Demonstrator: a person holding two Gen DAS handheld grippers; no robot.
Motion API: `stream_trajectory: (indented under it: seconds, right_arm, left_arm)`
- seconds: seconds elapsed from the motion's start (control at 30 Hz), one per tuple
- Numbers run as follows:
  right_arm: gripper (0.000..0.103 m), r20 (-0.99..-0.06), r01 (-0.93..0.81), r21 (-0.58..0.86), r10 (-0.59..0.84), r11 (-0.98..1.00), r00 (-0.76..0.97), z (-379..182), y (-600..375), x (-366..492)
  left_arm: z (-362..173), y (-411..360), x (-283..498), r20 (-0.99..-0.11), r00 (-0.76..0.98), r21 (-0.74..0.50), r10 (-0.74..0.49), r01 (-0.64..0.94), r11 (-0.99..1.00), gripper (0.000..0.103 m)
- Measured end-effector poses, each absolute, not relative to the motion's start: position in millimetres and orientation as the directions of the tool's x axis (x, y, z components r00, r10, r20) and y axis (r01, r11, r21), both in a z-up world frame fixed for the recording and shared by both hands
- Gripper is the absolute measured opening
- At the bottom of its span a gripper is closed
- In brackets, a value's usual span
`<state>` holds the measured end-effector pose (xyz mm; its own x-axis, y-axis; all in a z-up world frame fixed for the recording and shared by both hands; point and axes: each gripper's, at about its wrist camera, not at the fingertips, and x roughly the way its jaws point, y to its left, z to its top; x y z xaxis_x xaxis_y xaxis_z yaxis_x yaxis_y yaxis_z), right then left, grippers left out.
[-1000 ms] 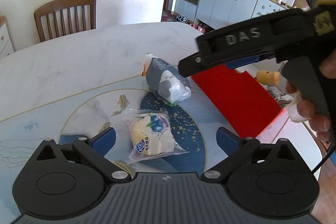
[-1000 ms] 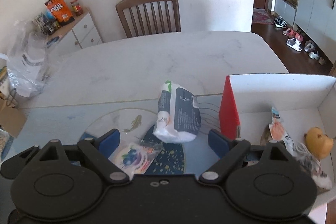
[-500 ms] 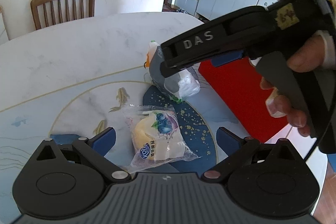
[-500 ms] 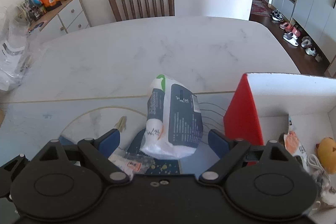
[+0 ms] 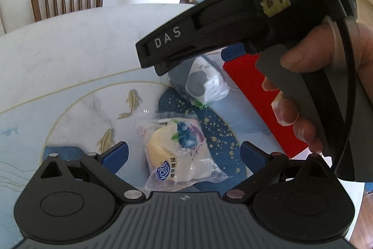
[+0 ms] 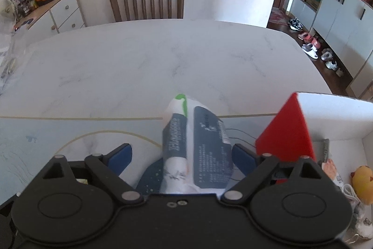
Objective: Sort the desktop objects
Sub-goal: 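Grasp the blueberry bun packet with the left tool while the right tool grips the tissue pack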
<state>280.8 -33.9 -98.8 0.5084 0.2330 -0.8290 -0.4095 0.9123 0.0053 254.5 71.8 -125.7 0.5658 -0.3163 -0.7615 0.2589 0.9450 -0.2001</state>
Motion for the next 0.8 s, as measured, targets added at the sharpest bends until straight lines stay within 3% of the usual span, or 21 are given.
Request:
stream_trajectory:
  seconds: [0.37, 0.5, 0.7, 0.8]
  right_arm:
    - [0.088, -0.867, -0.385, 0.007, 0.197, 0.923, 0.458, -119, -30, 300]
    - [0.079, -0.879, -0.374, 0.027, 0.200, 0.927, 0.432, -126, -33, 304]
    - [0.063, -0.885, -0.380, 0.041, 0.210, 0.924, 0.415, -129, -32, 306]
    - [0.061, -0.885, -0.377, 0.048, 0.215, 0.925, 0.414, -131, -32, 307]
  left_arm:
    - [-137, 70, 257, -0.774, 0.563, -0.160, -0.288, 0.266, 0.951, 0.101]
    - [-139, 68, 257, -0.774, 0.564, -0.157, -0.289, 0.272, 0.950, 0.101]
    - [-141, 68, 257, -0.774, 0.561, -0.163, -0.293, 0.270, 0.949, 0.092]
    - [-141, 69, 257, -0.775, 0.561, -0.161, -0.291, 0.270, 0.949, 0.087]
